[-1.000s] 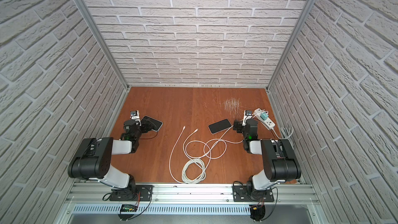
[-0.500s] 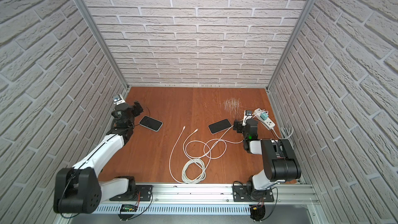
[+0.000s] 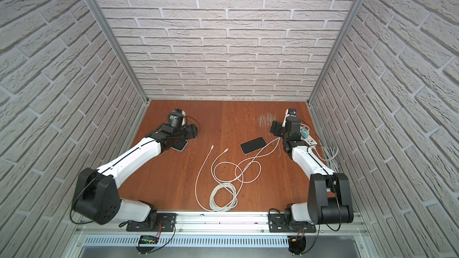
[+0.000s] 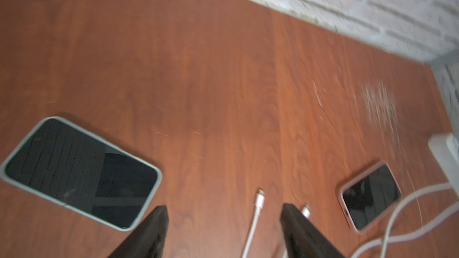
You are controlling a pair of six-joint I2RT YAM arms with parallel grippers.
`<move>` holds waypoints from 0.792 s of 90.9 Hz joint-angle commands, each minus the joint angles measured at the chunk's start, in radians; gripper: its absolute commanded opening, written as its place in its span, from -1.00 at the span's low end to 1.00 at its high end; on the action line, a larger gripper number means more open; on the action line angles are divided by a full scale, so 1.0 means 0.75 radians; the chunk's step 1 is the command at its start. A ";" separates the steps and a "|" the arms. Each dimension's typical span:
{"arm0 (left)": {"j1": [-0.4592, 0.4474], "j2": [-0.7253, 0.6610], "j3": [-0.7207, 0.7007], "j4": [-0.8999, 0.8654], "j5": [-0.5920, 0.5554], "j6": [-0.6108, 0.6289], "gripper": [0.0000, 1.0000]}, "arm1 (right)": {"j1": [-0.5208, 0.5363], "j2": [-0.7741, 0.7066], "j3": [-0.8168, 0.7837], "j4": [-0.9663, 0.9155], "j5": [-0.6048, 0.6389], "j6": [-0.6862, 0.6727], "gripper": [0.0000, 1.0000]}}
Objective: Plug the charging cable into the phone
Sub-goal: Pick up the charging cable from the center of the board.
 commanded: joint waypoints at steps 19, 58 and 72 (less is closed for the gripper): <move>-0.176 0.314 0.258 -0.373 0.149 0.246 0.41 | 0.049 -0.109 -0.109 -0.115 0.025 0.130 0.67; -0.343 0.715 0.685 -0.549 0.219 0.466 0.34 | 0.057 -0.129 -0.123 -0.104 0.054 0.153 0.65; -0.370 0.855 0.907 -0.641 0.227 0.541 0.42 | 0.056 -0.143 -0.142 -0.082 0.055 0.164 0.65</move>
